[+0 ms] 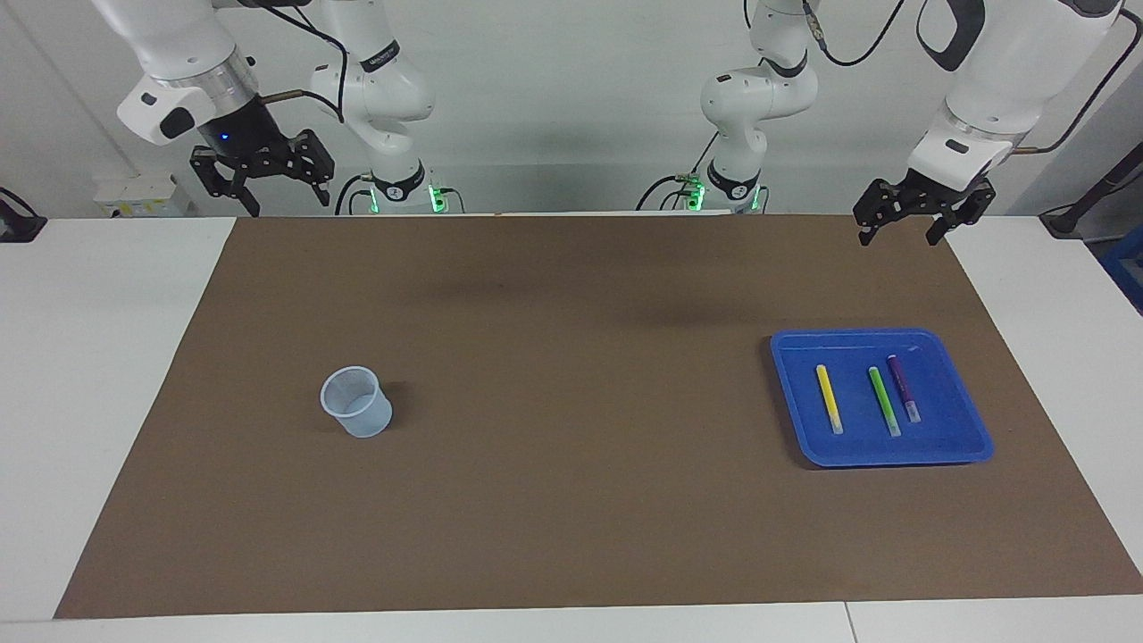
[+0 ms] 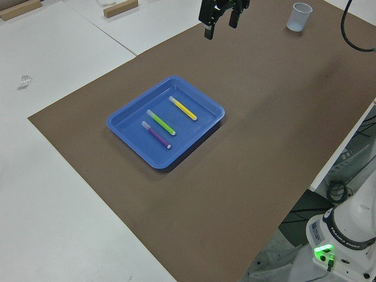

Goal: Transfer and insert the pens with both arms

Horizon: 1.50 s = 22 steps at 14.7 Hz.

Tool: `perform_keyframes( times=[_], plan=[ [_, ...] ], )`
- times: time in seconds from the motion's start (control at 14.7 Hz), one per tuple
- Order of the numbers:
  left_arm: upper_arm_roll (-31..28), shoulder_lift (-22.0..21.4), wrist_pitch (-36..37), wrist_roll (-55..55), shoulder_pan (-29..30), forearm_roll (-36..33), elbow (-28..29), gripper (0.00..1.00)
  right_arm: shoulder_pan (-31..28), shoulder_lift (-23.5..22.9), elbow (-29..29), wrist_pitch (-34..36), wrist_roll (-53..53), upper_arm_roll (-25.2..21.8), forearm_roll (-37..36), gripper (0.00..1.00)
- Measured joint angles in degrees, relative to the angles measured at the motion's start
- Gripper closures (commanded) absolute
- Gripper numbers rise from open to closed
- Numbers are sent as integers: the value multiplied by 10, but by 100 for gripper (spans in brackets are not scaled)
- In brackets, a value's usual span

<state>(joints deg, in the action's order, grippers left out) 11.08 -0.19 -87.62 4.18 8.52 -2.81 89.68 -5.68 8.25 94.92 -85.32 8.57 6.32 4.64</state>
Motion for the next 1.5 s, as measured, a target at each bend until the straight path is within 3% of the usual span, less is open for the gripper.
perform_keyframes(
  times=[0.34,0.89,1.16,1.5],
  plan=[
    [-2,-20,3,0,0,1,16,0,0,16,39,-15,1,-2,0,0],
    [-3,-77,-110,-1,0,42,173,3,-18,27,59,-9,1,-9,44,0],
    [-4,-73,-175,3,0,43,221,1,-13,27,59,-40,-30,-3,45,0],
    [-7,-35,-210,4,16,65,228,2,28,25,62,-77,-117,1,52,0]
  ],
)
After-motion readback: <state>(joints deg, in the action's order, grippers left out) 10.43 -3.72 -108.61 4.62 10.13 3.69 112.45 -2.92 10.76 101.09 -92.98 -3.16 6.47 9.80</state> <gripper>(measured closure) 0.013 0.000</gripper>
